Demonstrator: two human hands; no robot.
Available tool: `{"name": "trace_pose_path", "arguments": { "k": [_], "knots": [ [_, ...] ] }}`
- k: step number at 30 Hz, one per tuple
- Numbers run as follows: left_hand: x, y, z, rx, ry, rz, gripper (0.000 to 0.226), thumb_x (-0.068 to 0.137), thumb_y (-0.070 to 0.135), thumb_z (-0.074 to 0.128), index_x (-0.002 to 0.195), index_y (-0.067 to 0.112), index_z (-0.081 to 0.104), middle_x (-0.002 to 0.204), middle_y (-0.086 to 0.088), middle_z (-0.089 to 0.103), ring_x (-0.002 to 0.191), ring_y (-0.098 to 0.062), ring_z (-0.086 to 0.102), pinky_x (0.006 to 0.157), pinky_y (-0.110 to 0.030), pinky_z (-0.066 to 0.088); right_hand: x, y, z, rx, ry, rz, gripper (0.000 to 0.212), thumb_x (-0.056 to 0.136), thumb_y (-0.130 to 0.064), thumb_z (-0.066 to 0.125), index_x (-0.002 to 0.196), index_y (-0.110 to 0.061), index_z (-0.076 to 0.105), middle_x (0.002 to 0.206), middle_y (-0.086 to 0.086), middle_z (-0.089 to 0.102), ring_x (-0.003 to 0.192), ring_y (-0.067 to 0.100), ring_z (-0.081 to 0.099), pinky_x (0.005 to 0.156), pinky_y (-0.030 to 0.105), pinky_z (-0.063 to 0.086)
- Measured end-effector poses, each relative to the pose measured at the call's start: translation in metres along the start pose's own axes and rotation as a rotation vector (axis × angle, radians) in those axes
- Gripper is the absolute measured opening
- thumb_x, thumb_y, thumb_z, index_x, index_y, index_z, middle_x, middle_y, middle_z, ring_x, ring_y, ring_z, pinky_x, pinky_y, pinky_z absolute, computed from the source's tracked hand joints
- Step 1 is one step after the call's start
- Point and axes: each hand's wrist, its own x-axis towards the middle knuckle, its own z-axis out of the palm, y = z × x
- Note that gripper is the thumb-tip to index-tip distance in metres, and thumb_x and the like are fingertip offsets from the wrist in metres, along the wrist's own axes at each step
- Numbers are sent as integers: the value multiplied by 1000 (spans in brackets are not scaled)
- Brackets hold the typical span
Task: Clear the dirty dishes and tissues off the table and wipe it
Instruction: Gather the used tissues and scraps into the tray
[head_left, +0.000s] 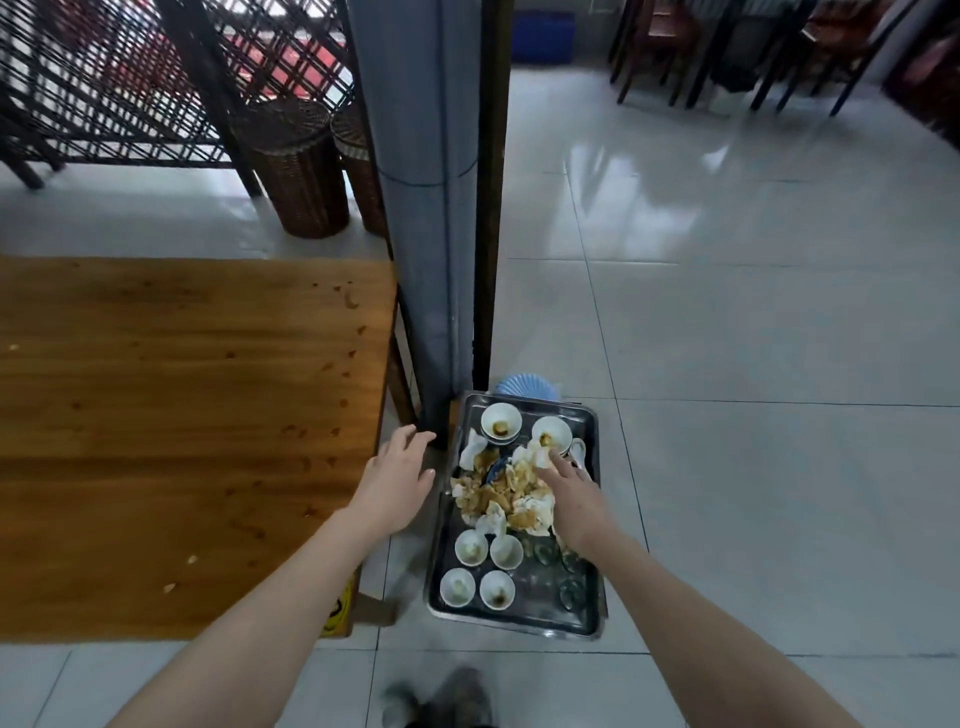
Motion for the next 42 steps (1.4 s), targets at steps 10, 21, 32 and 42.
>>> {"name": "trace_pose_path", "arguments": {
  "k": [10,21,32,42],
  "knots": [
    [-5,-21,-5,-15,0,-68,50,99,27,48,146,24,31,154,-4,23,137,-25,33,109,-41,32,17,-18,-2,0,26,-106,75,83,6,50,147,-25,28,159,1,14,144,24,17,118,45,17],
    [-53,-91,-44,-74,122,-205,51,100,29,48,147,25,30,154,-5,25,136,-24,34,109,-39,34,34,-112,-18,-78,101,-297,68,89,-2,48,149,-26,26,158,-1,17,143,22,19,116,44,16],
    [-163,-244,-93,-91,197,-417,54,100,29,48,149,24,26,158,-4,18,141,-25,28,114,-41,32,16,-302,22,-109,103,-499,63,94,-6,45,150,-25,23,158,0,18,144,22,16,116,45,15],
    [-276,-421,-154,-113,274,-553,53,100,30,47,148,24,26,158,-3,17,142,-27,25,116,-44,27,-20,-518,76,-65,143,-633,61,96,-6,48,149,-26,25,157,1,22,145,22,16,118,43,10]
  ]
}}
